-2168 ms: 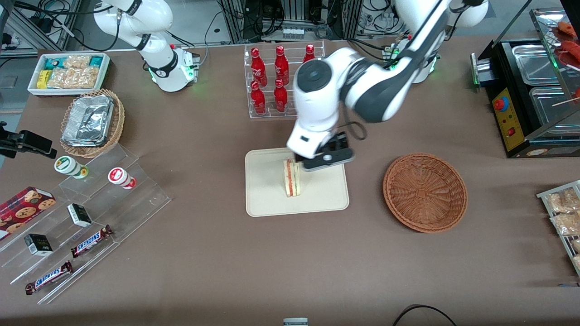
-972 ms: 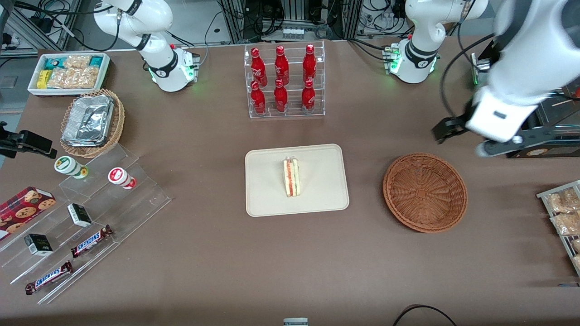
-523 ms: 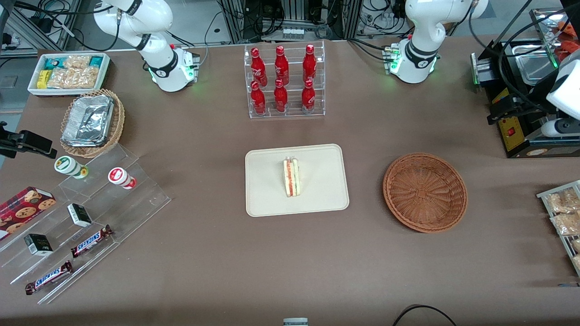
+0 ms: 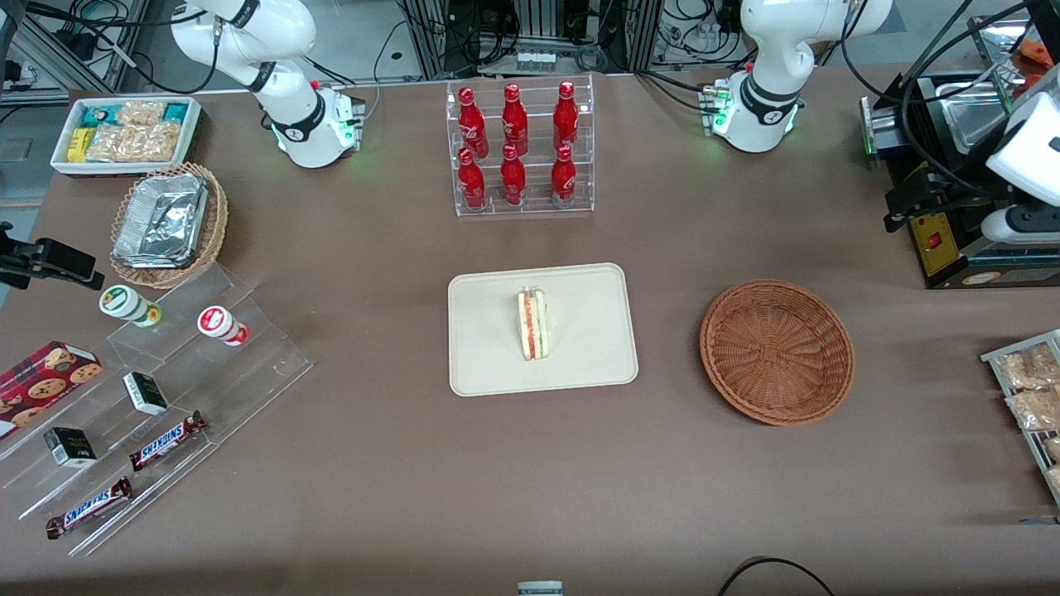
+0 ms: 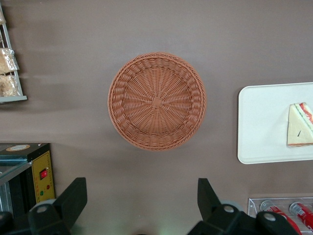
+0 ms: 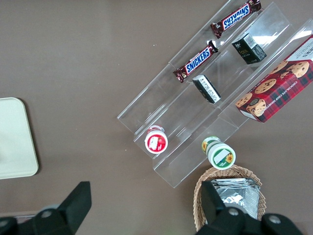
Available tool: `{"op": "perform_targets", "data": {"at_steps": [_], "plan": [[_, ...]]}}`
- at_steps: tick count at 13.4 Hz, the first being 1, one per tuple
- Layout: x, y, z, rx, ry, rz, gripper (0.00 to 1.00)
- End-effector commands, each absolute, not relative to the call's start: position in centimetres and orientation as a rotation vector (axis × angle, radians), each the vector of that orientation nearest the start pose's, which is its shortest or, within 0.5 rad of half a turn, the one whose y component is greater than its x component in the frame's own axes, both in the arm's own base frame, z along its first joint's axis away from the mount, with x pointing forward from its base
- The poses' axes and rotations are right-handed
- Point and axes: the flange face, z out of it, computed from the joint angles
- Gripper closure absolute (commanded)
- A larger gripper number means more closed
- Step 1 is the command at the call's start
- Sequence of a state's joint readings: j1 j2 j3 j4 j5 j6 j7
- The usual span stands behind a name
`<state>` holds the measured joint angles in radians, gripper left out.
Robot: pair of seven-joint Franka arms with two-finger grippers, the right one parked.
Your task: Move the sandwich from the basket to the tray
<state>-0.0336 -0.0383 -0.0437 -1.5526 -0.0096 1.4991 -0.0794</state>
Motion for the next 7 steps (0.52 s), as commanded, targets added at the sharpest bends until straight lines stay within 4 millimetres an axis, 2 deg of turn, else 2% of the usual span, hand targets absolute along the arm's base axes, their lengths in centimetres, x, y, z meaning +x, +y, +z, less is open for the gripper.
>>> {"op": "perform_targets", "data": {"at_steps": [1,7], "plan": [[51.86,-4.16,64.12,-3.127,-0.013,0.006,0.0],[51.92,-3.92,64.29,-3.12,-0.008,-0.005,0.0]]}}
